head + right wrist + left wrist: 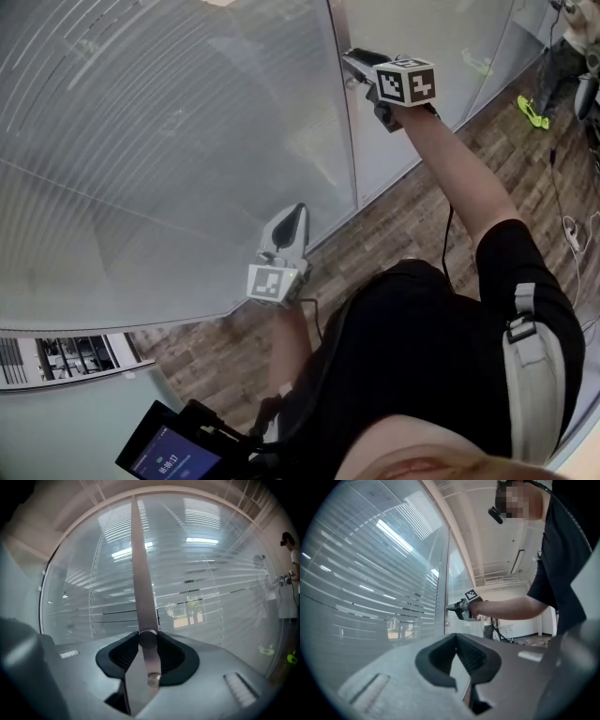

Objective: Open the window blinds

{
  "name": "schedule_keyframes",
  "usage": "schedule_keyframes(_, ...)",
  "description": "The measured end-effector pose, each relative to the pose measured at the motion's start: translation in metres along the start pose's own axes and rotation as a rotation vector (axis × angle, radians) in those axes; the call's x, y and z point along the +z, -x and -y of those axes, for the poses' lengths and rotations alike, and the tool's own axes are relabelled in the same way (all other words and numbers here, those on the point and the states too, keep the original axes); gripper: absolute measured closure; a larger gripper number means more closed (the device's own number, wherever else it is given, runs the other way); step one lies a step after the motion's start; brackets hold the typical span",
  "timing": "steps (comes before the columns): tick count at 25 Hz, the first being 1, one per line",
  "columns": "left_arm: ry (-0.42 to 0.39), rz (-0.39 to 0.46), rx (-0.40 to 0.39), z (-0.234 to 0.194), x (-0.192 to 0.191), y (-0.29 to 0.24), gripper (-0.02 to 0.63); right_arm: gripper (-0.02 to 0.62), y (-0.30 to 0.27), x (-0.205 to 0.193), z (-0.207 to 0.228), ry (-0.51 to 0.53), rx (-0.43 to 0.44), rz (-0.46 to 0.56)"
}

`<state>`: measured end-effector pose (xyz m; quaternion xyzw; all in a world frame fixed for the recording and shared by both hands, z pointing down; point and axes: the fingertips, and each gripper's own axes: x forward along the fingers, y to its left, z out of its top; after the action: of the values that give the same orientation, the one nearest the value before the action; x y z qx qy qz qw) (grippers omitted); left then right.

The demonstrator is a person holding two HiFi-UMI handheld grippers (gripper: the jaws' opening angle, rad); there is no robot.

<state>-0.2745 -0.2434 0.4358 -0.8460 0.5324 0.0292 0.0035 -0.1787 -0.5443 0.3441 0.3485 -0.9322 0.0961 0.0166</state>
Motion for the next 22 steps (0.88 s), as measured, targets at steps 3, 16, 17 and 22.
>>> schedule_keyframes(3,-0.001,0.005,0.008,-0.002,0.0,0.001,0.603,0.468,0.0,0.002,0.001,-0.041,-0.005,0.013)
schedule_keyframes(16,-0.014,-0.002,0.003,0.002,-0.002,0.005,0.603,0.468,-0.003,-0.002,-0.002,-0.026,-0.012,0.019)
schedule_keyframes(17,-0.016,0.0,0.002,0.002,-0.002,0.005,0.603,0.466,-0.003,-0.001,-0.002,-0.023,-0.004,0.019)
schedule_keyframes(22,-0.012,0.006,0.003,0.005,-0.001,0.004,0.603,0.386,0.002,0.0,-0.002,0.154,0.019,-0.011)
